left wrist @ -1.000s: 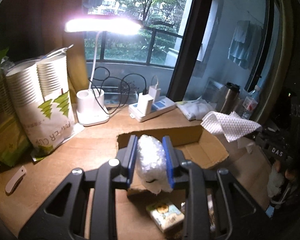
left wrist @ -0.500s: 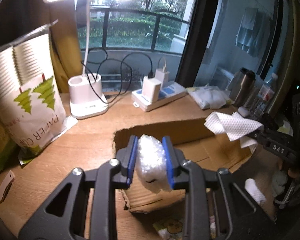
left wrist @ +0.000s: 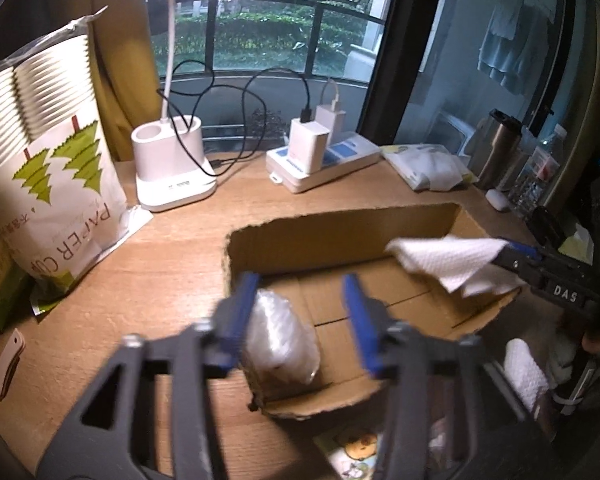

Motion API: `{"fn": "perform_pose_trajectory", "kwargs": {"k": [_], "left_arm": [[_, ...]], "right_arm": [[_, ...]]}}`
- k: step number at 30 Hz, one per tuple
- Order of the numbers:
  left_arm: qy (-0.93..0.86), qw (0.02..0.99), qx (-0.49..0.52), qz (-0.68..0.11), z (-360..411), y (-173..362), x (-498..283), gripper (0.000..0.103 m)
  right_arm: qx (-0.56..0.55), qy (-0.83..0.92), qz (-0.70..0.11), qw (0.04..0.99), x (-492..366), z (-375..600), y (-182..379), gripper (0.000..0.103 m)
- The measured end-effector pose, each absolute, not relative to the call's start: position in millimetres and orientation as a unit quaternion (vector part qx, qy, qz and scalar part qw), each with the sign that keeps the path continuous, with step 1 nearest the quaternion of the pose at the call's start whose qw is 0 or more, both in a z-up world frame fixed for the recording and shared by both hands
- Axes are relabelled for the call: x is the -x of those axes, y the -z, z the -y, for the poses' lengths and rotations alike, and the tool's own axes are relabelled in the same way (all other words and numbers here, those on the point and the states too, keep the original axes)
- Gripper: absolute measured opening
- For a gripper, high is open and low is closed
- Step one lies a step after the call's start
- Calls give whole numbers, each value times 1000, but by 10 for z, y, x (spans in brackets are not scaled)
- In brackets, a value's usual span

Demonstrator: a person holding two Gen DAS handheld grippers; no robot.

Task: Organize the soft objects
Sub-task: 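Open the right gripper to drop the towel while the left gripper releases bubble wrap into the box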

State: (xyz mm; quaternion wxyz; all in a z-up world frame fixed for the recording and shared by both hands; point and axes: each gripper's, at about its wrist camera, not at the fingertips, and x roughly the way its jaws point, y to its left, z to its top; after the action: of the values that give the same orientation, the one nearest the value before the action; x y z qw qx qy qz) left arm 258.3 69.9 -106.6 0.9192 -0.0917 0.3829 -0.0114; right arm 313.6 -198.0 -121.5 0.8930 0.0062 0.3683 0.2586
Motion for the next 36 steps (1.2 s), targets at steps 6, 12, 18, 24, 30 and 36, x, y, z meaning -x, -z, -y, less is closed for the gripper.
{"fn": "perform_pose_trajectory", "kwargs": {"k": [6,12,18,24,30,36], "left_arm": [[13,923,90,-375,-648,988,-2506,61],[16,926,87,-367,-612,911,-2367,61],[21,931,86,-354,-576,817,-2207,62],[28,933,87,-347,-546,777,-2037,62],[36,936,91,-338,-543,747,-1868,62],[45,937,95,-333,-529,763,-1686,63]], "right_arm": [[-1,-257,-361,896,-3013,2008,1148,49],[6,-252,-353,901,-2877,2033,1082,51],[16,-247,-359,900,-2753,2060,1075,56],[20,-241,-365,899,-2596,2111,1098,56],[15,-235,-356,904,-2412,2195,1028,56],[15,-243,-348,905,-2169,2171,974,56]]}}
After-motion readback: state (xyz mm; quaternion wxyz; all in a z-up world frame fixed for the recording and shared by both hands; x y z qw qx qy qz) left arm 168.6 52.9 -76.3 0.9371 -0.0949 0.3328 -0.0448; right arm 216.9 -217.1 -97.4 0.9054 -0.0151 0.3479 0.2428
